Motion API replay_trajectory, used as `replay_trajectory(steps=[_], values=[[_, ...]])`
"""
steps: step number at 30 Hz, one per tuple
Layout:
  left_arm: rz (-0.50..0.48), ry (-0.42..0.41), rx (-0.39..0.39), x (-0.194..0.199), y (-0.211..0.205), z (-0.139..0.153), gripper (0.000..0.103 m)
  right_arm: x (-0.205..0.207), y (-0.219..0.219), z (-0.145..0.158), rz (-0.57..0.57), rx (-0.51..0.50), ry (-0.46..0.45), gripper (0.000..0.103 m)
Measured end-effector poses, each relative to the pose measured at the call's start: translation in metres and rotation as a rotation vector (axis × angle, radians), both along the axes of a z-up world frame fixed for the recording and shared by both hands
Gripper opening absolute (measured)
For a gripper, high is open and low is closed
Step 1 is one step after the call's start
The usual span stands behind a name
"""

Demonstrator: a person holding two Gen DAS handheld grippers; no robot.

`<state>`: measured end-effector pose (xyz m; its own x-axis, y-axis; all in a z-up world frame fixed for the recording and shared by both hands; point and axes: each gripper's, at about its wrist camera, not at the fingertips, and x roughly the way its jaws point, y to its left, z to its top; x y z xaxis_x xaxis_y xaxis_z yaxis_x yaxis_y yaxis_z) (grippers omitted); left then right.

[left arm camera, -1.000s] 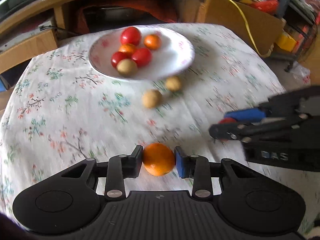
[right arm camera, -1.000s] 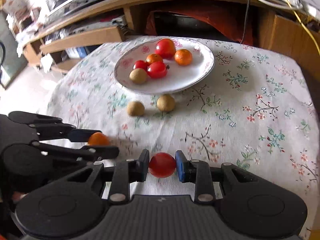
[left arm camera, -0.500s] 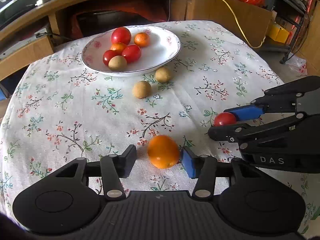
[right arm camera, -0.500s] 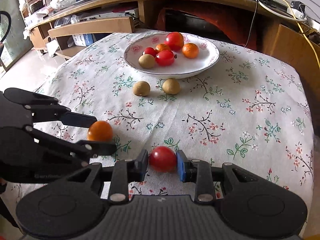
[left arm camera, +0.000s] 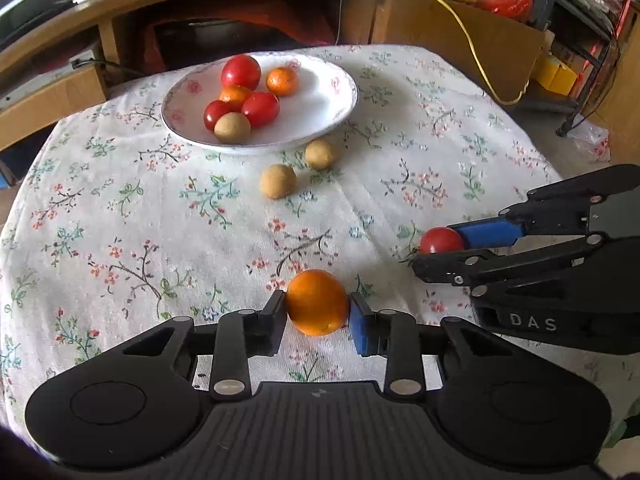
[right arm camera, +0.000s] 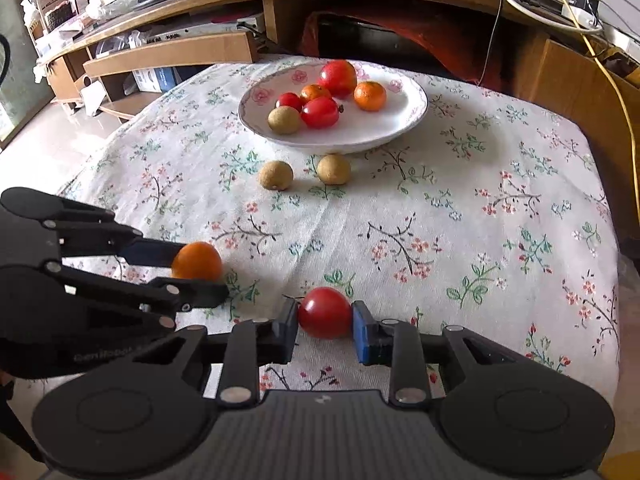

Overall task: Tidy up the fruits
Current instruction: 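Carry the tomato and tangerine over the white bowl with both tools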

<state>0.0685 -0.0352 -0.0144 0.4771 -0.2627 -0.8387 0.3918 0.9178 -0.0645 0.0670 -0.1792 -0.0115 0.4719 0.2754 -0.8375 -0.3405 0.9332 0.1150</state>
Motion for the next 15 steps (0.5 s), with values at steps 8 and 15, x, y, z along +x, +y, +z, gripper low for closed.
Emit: replay_trajectory(steps=[8, 15], values=[[0.06, -0.048, -0.067, 0.025, 0.007, 0.023, 0.041, 0.025, 0.003, 0.023, -0.028, 0.052, -0.051, 0.02], [0.097, -0.089, -0.067, 0.061, 0.008, 0.035, 0.04, 0.061, 0.006, 0.034, -0.057, 0.076, -0.083, 0.02]])
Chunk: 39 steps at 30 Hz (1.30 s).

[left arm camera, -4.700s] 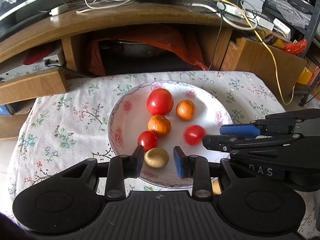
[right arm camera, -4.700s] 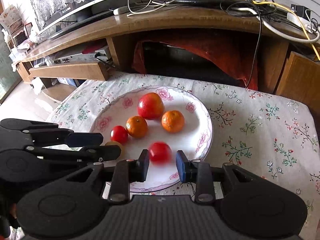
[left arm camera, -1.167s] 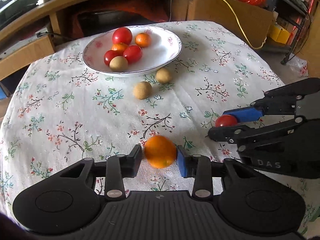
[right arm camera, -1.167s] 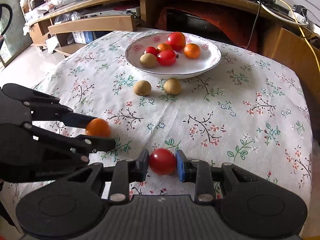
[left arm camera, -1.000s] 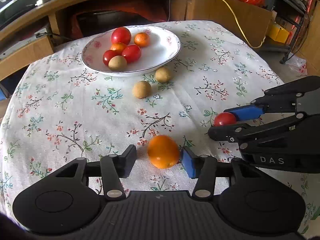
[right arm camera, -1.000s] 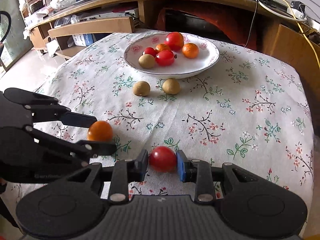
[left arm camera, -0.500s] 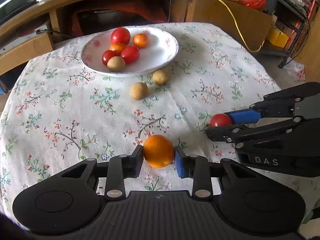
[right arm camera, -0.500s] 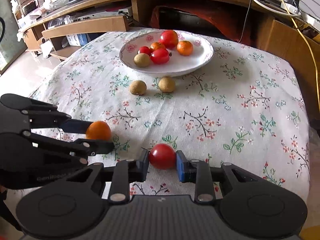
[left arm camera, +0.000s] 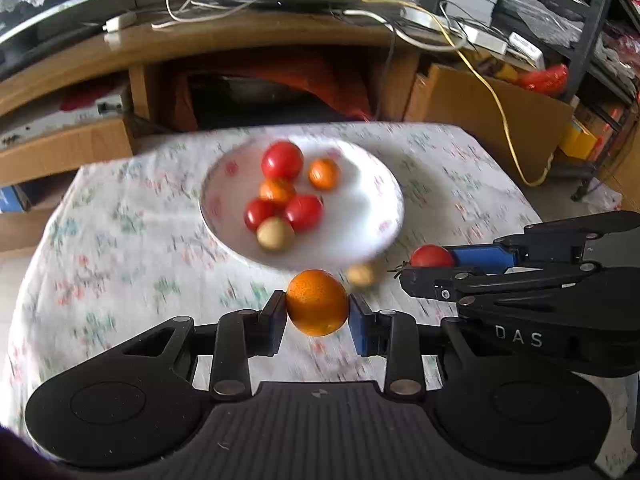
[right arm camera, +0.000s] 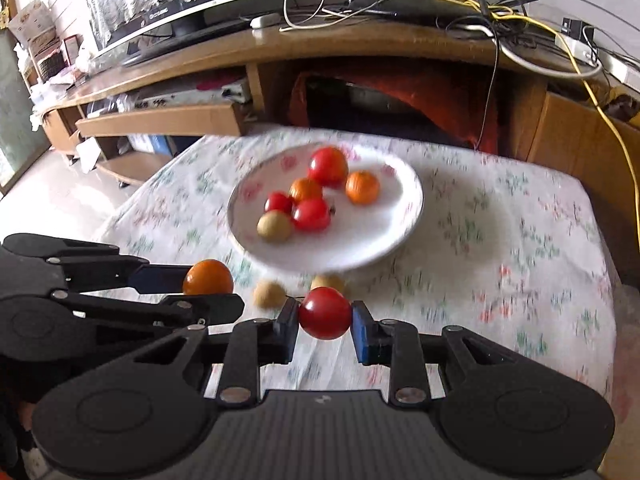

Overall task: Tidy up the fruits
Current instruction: 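Carry the tomato and tangerine over the white bowl with both tools, then open both tools to drop the tomato and tangerine into the bowl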

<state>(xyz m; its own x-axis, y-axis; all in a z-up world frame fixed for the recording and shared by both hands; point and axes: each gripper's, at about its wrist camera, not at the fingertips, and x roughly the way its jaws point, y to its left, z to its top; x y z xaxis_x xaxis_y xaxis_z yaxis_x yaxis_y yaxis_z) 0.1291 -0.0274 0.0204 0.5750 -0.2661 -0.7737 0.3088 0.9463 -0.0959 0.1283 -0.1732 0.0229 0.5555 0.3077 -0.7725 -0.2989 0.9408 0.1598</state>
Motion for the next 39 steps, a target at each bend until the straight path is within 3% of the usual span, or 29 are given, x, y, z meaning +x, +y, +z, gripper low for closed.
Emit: replay_trajectory(steps=[10, 18, 39], values=[[0.024, -0.005, 0.003, 0.048, -0.002, -0.003, 0.04, 0.059, 0.001, -0.008, -0.009, 0.002, -0.005, 0.02], [0.06, 0.013, 0.003, 0.062, 0.003, -0.013, 0.04, 0.081, 0.003, -0.023, 0.0, 0.019, 0.012, 0.021], [0.062, -0.018, -0.042, 0.051, 0.006, 0.001, 0.046, 0.071, -0.006, -0.006, -0.031, 0.046, -0.043, 0.021]])
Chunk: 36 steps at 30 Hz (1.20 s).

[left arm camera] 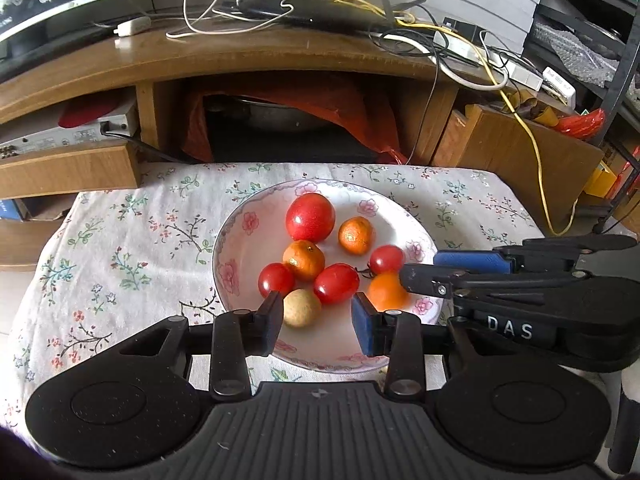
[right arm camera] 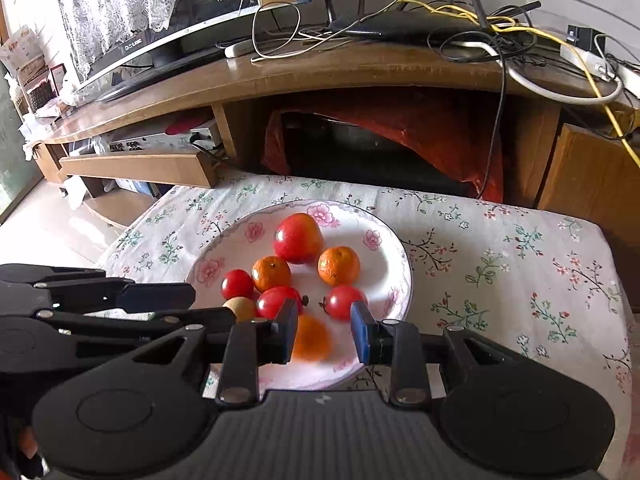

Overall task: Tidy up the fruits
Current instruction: 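Open both tools to drop the tomato and tangerine into the bowl, then grasp a brown round fruit with the right tool while the left tool grasps another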

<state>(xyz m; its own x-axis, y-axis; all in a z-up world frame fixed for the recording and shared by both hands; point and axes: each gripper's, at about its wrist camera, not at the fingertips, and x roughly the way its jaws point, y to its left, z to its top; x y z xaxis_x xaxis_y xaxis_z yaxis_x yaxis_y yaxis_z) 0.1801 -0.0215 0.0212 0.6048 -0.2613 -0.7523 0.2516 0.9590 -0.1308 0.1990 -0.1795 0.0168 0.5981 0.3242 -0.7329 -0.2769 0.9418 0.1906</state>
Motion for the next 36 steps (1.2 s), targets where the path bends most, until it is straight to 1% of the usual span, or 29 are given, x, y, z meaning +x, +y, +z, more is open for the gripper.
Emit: replay_trajectory(steps=[8, 14, 20, 25, 26, 30, 33, 36], values=[[-0.013, 0.004, -0.01, -0.024, 0.005, 0.004, 0.051, -0.031, -0.007, 0.003, 0.0, -0.011, -0.005, 0.021], [-0.028, 0.036, -0.004, -0.042, 0.006, -0.003, 0.052, -0.052, -0.007, -0.014, 0.05, -0.029, 0.029, 0.021], [-0.047, 0.059, 0.003, -0.045, 0.007, -0.011, 0.057, -0.046, 0.008, -0.032, 0.108, -0.039, 0.05, 0.021], [-0.049, 0.084, 0.006, -0.043, 0.012, -0.021, 0.057, -0.036, 0.018, -0.046, 0.123, -0.037, 0.059, 0.022], [-0.049, 0.09, 0.006, -0.043, 0.013, -0.022, 0.057, -0.034, 0.019, -0.048, 0.123, -0.04, 0.046, 0.022], [-0.051, 0.099, 0.02, -0.042, 0.014, -0.028, 0.057, -0.027, 0.022, -0.049, 0.115, -0.042, 0.025, 0.02], [-0.061, 0.104, 0.025, -0.041, 0.012, -0.032, 0.057, -0.031, 0.024, -0.048, 0.129, -0.068, 0.02, 0.019], [-0.091, 0.094, 0.034, -0.04, 0.003, -0.035, 0.057, -0.037, 0.017, -0.047, 0.111, -0.076, 0.031, 0.019]])
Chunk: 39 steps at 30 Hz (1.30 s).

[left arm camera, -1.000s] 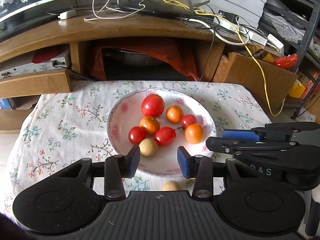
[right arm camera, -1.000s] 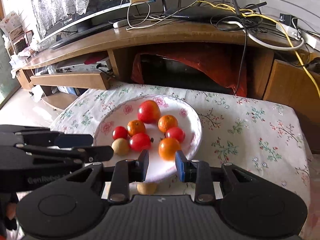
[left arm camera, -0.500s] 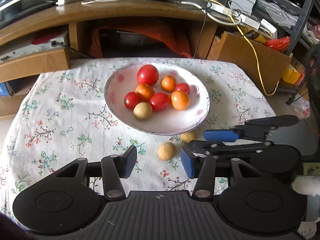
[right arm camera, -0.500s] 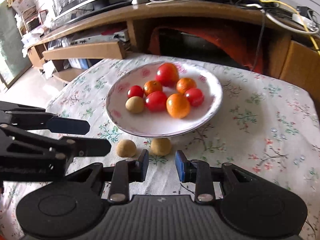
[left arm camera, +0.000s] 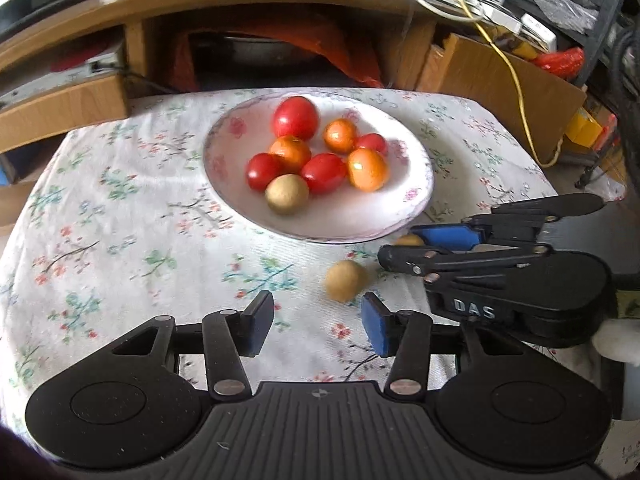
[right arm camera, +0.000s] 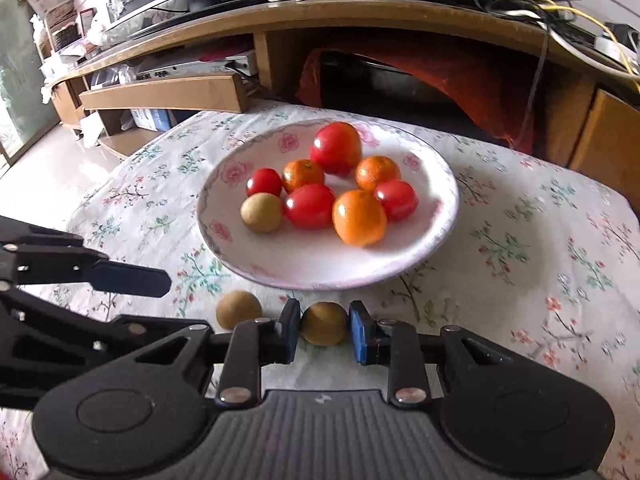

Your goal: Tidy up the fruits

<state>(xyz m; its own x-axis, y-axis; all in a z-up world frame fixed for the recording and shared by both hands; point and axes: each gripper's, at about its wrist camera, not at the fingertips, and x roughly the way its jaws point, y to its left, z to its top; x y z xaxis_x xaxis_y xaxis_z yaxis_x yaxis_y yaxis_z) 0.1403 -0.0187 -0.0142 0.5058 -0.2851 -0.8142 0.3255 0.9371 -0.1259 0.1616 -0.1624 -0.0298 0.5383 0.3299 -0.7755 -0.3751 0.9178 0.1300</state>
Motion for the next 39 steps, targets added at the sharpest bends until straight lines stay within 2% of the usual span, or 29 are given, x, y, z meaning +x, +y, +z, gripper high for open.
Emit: replay_trajectory(steps=[8, 10, 14, 15, 27, 32, 39], values=[[-0.031, -0.043, 0.057, 0.01, -0.024, -0.014, 0.056, -0.012, -0.026, 0.003, -0.046, 0.009, 0.022, 0.019], [-0.032, -0.055, 0.069, 0.009, -0.025, -0.015, 0.051, -0.014, -0.027, 0.003, -0.047, 0.001, 0.018, 0.019], [-0.04, -0.064, 0.084, 0.003, -0.028, -0.015, 0.034, -0.016, -0.025, 0.004, -0.045, -0.003, 0.015, 0.019], [-0.044, -0.062, 0.083, 0.001, -0.028, -0.015, 0.033, -0.017, -0.025, 0.004, -0.046, -0.007, 0.013, 0.019], [-0.07, -0.025, 0.09, -0.037, -0.019, -0.007, 0.033, -0.058, -0.025, 0.013, -0.059, -0.039, 0.017, 0.019], [-0.084, -0.026, 0.114, -0.061, -0.022, -0.009, 0.033, -0.08, -0.018, 0.008, -0.029, -0.097, -0.003, 0.019], [-0.082, -0.03, 0.109, -0.065, -0.023, -0.01, 0.038, -0.086, -0.021, 0.007, -0.029, -0.105, -0.001, 0.02]])
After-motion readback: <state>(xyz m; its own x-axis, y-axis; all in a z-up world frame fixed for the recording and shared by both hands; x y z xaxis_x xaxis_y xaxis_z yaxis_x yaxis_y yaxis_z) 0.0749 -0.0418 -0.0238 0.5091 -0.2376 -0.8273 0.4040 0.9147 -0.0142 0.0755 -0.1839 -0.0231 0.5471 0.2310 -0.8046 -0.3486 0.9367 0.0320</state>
